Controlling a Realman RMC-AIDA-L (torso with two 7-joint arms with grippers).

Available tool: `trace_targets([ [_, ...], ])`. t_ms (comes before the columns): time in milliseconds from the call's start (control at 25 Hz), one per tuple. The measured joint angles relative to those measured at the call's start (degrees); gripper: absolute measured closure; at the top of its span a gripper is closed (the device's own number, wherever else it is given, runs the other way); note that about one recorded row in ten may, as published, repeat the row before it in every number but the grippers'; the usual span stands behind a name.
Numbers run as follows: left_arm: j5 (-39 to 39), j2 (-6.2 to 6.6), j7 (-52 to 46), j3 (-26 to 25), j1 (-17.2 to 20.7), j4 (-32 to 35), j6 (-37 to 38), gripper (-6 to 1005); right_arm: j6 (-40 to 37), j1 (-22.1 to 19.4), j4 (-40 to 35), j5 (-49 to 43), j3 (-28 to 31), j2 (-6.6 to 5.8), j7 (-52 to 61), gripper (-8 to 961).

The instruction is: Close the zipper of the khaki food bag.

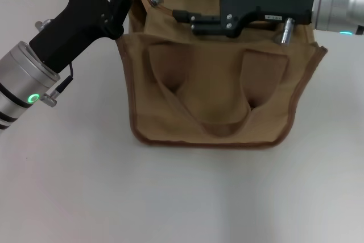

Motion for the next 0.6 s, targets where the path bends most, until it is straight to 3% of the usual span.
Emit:
trace_targets([
  [200, -0.01, 0.01, 0.11, -0.01, -0.17, 0.0, -0.28, 942, -0.08, -1.94, 3.78, 9.94, -0.41, -0.05, -9.92, 221],
  [600, -0.06, -0.01, 0.22, -0.01, -0.96, 0.0, -0.67, 940, 5.33, 0.09, 6.61, 11.04, -2.06, -0.23, -11.32, 220],
])
